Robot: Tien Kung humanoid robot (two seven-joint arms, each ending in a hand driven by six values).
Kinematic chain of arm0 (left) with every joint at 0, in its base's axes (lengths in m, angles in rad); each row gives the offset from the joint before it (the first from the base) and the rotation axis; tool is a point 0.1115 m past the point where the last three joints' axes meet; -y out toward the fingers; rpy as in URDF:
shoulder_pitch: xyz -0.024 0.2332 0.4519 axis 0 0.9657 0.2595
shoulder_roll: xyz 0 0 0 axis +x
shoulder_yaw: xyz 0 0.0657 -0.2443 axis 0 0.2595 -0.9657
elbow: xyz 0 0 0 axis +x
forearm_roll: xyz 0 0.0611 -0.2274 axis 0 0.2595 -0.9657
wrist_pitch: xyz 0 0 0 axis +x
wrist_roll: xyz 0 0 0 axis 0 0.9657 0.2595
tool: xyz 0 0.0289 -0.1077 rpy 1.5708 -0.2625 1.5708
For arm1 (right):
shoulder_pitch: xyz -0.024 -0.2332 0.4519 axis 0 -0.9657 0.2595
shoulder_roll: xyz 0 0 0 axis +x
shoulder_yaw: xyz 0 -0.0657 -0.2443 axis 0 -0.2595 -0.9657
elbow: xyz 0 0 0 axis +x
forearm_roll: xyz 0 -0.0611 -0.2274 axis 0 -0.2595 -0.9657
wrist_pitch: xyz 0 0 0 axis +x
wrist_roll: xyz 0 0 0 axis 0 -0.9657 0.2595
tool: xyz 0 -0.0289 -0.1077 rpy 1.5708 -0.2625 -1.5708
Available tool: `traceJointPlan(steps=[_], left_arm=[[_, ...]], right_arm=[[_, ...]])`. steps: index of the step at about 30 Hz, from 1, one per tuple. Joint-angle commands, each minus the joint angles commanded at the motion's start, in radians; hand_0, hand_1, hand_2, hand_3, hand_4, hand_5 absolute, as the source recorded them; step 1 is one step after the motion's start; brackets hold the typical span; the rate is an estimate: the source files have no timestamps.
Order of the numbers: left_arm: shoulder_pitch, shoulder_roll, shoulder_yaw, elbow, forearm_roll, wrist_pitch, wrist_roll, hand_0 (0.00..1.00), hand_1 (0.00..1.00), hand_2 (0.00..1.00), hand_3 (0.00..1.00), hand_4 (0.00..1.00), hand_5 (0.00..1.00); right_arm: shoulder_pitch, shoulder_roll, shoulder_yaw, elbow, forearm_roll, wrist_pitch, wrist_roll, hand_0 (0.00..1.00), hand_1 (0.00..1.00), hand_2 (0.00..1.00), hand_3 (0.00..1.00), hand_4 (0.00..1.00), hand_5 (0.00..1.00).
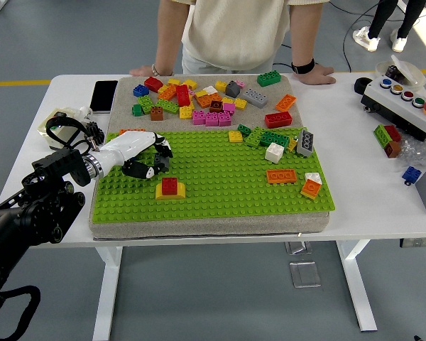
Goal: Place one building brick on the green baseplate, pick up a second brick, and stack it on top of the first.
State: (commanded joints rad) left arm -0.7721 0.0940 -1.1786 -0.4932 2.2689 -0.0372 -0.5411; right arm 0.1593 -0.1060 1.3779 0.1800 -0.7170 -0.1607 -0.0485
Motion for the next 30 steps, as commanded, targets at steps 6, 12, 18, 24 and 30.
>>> traceJointPlan(steps=[6, 12, 18, 24, 30], left_arm=[[-0.002, 0.0, 0.004, 0.007, 0.0, -0.002, 0.005, 0.754, 0.698, 0.612, 0.59, 0.661, 0.005], [0.0, 0.002, 0.007, 0.006, 0.0, 0.006, -0.001, 0.735, 0.67, 0.602, 0.581, 0.643, 0.002], [0.006, 0.007, -0.022, -0.014, 0.0, -0.042, -0.02, 0.756, 0.703, 0.622, 0.625, 0.711, 0.017], [0.014, 0.018, -0.053, -0.057, -0.017, -0.113, -0.014, 0.767, 0.718, 0.646, 0.655, 0.769, 0.053], [0.011, 0.028, -0.06, -0.074, -0.017, -0.111, -0.013, 0.794, 0.744, 0.688, 0.68, 0.816, 0.078]], right_arm=[[0.001, 0.0, 0.0, 0.0, 0.001, -0.001, 0.0, 0.731, 0.638, 0.687, 0.623, 0.924, 0.474], [-0.001, 0.001, -0.001, 0.0, -0.001, 0.0, -0.001, 0.73, 0.639, 0.687, 0.623, 0.923, 0.475], [-0.002, 0.001, -0.001, 0.0, -0.003, 0.001, 0.0, 0.73, 0.639, 0.688, 0.624, 0.925, 0.474], [-0.002, 0.0, 0.001, 0.0, -0.005, 0.001, 0.001, 0.729, 0.639, 0.687, 0.623, 0.925, 0.475], [-0.003, 0.001, -0.001, 0.0, -0.006, 0.002, 0.002, 0.73, 0.638, 0.687, 0.623, 0.924, 0.476]])
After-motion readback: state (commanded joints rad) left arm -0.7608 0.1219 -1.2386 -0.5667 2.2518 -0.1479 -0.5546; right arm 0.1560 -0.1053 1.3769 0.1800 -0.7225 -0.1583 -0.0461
